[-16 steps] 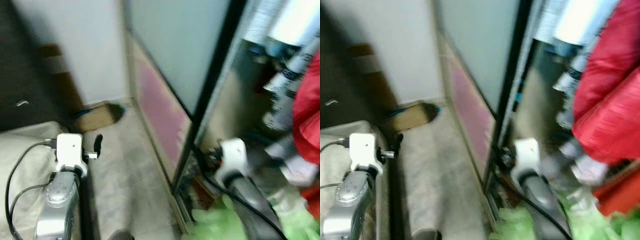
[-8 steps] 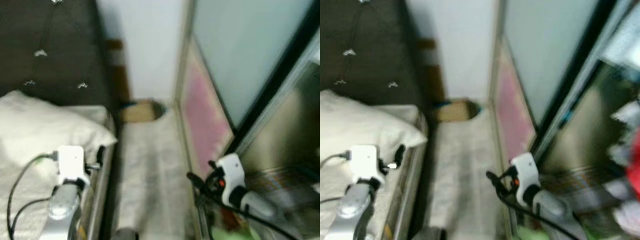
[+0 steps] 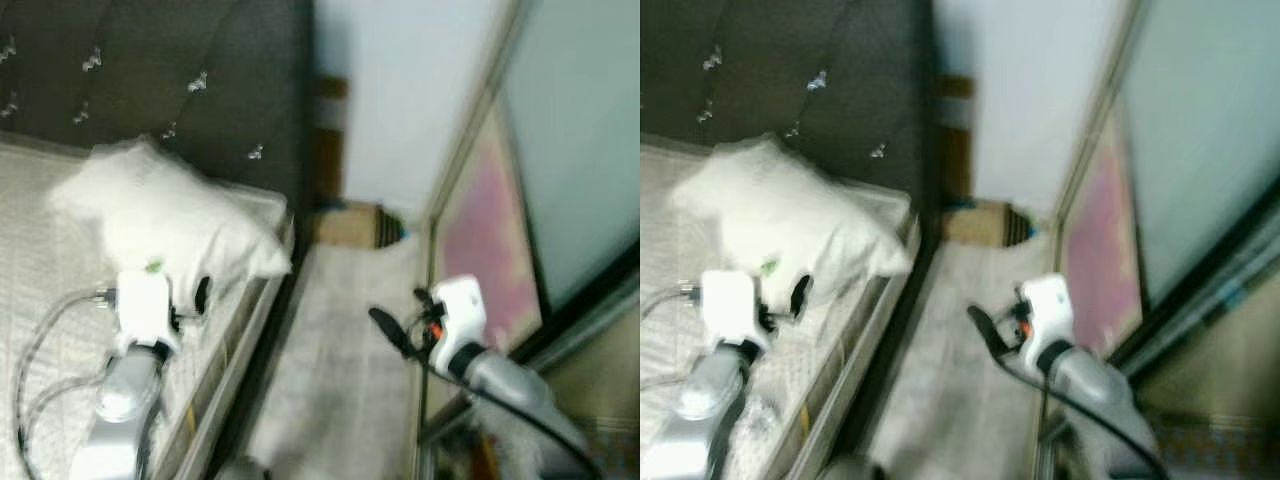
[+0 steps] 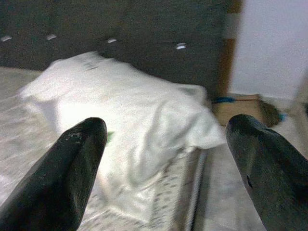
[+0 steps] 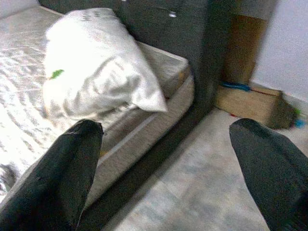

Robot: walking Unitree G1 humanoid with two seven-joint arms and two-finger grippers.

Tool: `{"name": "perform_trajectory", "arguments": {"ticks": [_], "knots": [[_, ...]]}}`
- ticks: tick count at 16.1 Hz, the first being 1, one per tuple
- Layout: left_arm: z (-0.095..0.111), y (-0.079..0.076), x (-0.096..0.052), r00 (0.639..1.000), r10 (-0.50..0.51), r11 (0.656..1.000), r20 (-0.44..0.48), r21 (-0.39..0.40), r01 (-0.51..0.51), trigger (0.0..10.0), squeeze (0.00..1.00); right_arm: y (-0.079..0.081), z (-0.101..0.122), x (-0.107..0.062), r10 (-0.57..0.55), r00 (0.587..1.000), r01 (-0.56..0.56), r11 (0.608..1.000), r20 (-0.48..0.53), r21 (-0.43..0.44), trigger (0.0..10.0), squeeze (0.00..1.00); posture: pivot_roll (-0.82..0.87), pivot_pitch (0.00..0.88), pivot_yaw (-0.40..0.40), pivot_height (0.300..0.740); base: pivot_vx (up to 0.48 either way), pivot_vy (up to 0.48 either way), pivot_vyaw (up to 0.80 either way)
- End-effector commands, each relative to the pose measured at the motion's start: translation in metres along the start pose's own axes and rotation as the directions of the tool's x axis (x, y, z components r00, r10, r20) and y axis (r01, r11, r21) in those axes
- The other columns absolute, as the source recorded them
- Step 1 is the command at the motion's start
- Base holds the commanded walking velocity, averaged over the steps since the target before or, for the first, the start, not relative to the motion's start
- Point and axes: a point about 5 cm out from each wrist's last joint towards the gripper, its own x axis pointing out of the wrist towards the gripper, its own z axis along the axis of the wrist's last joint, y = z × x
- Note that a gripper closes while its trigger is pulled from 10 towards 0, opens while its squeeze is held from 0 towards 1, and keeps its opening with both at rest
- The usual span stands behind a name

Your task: Clean up the room

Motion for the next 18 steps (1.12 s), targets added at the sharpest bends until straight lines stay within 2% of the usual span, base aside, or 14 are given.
{"name": "perform_trajectory", "arguments": {"ticks": [1, 2, 4, 7, 9, 14, 17, 18], "knots": [[0.002, -0.003, 0.001, 1.000, -0.002, 1.000, 0.003, -0.013, 0.002, 10.0, 0.00, -0.006, -0.002, -0.003, -0.036, 0.999, 0.036, 0.999, 0.000, -0.009, 10.0, 0.00, 0.00, 0.000, -0.047, 0.740, 0.000, 0.000, 0.80], [0.000, -0.002, 0.001, 1.000, -0.002, 1.000, -0.017, -0.018, 0.002, 10.0, 0.00, -0.007, -0.001, -0.002, -0.046, 0.999, 0.046, 0.999, 0.006, -0.010, 10.0, 0.00, 0.01, 0.000, -0.043, 0.740, 0.000, 0.000, 0.80], [0.005, -0.001, 0.002, 0.999, -0.013, 1.000, 0.032, 0.008, 0.012, 10.0, 0.00, -0.009, 0.000, 0.001, -0.084, 0.996, 0.084, 0.996, 0.030, -0.006, 10.0, 0.00, 0.01, 0.000, -0.037, 0.740, 0.000, 0.000, 0.80], [0.006, -0.008, 0.004, 1.000, -0.025, 1.000, 0.005, 0.009, 0.025, 10.0, 0.00, -0.011, 0.003, 0.005, -0.117, 0.991, 0.117, 0.993, 0.061, 0.003, 10.0, 0.00, 0.01, 0.000, -0.034, 0.740, 0.000, 0.000, 0.80], [0.008, -0.007, 0.002, 1.000, 0.028, 0.999, 0.013, 0.019, -0.029, 10.0, 0.00, -0.011, 0.004, 0.007, -0.120, 0.990, 0.121, 0.993, 0.071, -0.003, 10.0, 0.00, 0.01, 0.000, -0.034, 0.740, 0.000, 0.000, 0.80], [0.011, -0.003, 0.007, 0.998, 0.043, 0.998, 0.039, 0.036, -0.044, 10.0, 0.00, -0.018, 0.007, 0.014, -0.154, 0.983, 0.154, 0.988, 0.095, 0.006, 10.0, 0.00, 0.02, 0.000, -0.030, 0.740, 0.000, 0.000, 0.80], [0.010, -0.008, 0.015, 1.000, -0.001, 1.000, -0.012, 0.010, 0.001, 10.0, 0.00, -0.013, 0.011, 0.019, -0.128, 0.985, 0.130, 0.991, 0.116, -0.009, 10.0, 0.00, 0.02, 0.000, -0.024, 0.740, 0.000, 0.000, 0.80], [0.012, -0.011, 0.017, 1.000, -0.024, 0.999, -0.005, 0.022, 0.025, 10.0, 0.00, -0.012, 0.013, 0.021, -0.130, 0.984, 0.132, 0.991, 0.125, -0.009, 10.0, 0.00, 0.02, 0.000, -0.025, 0.740, 0.000, 0.000, 0.80]]}}
